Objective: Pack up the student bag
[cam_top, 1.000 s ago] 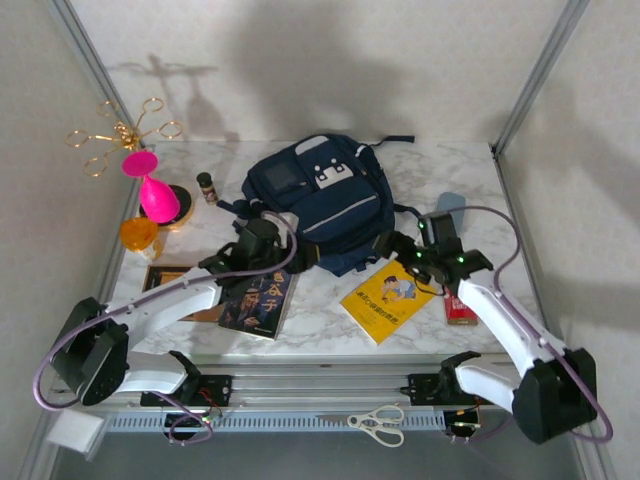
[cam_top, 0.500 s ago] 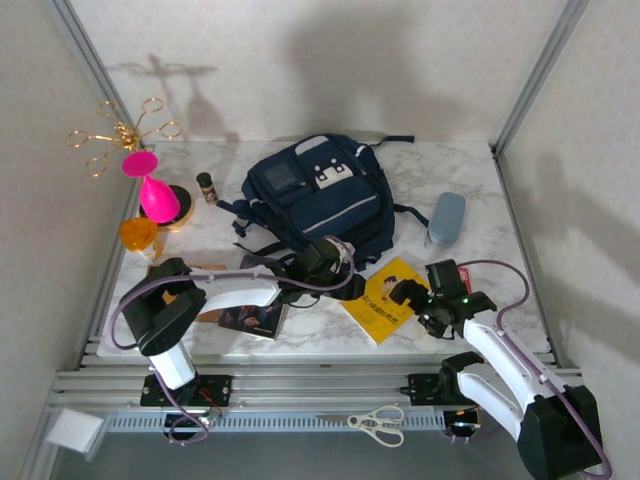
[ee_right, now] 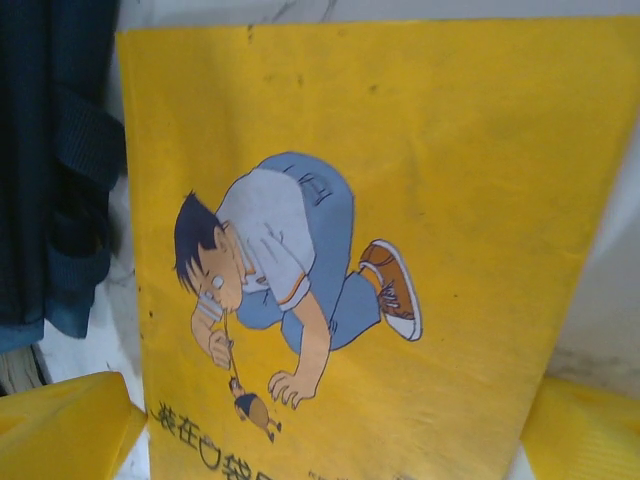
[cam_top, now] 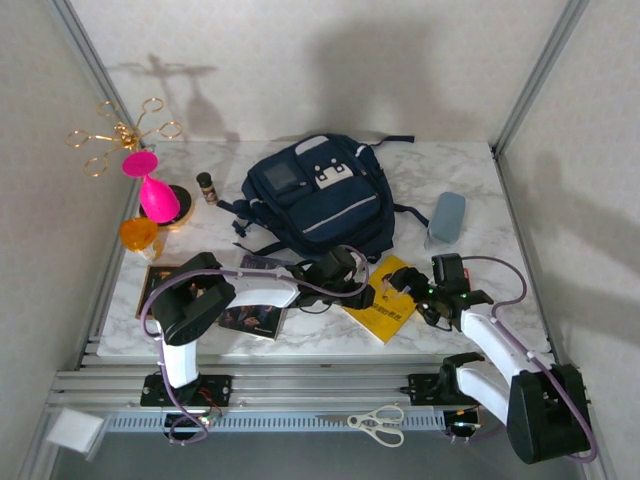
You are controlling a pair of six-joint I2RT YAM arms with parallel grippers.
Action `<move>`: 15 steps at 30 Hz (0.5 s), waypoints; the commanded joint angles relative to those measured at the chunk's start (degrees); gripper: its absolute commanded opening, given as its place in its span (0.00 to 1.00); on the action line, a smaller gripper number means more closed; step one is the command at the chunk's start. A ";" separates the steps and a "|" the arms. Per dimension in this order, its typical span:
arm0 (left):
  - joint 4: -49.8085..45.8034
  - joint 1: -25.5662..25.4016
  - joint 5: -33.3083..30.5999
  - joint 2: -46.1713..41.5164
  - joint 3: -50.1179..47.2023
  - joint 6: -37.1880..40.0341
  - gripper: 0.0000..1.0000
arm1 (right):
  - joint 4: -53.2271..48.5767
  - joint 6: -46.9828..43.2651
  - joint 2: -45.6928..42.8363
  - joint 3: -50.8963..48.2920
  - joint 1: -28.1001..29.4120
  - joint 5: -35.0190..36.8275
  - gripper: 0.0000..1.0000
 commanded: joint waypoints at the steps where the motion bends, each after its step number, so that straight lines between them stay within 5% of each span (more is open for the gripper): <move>1: -1.08 -2.68 0.50 -2.34 -1.23 -2.81 0.60 | 3.25 -3.86 2.14 2.89 -1.69 -3.01 0.99; 10: -3.82 -2.64 -7.84 -5.36 0.41 -7.54 0.61 | -15.14 -8.92 3.13 9.16 -4.51 5.77 0.99; 15: -2.63 -1.26 -13.59 -3.99 2.31 -8.10 0.62 | -16.30 -4.70 -5.61 3.20 -4.30 1.13 0.99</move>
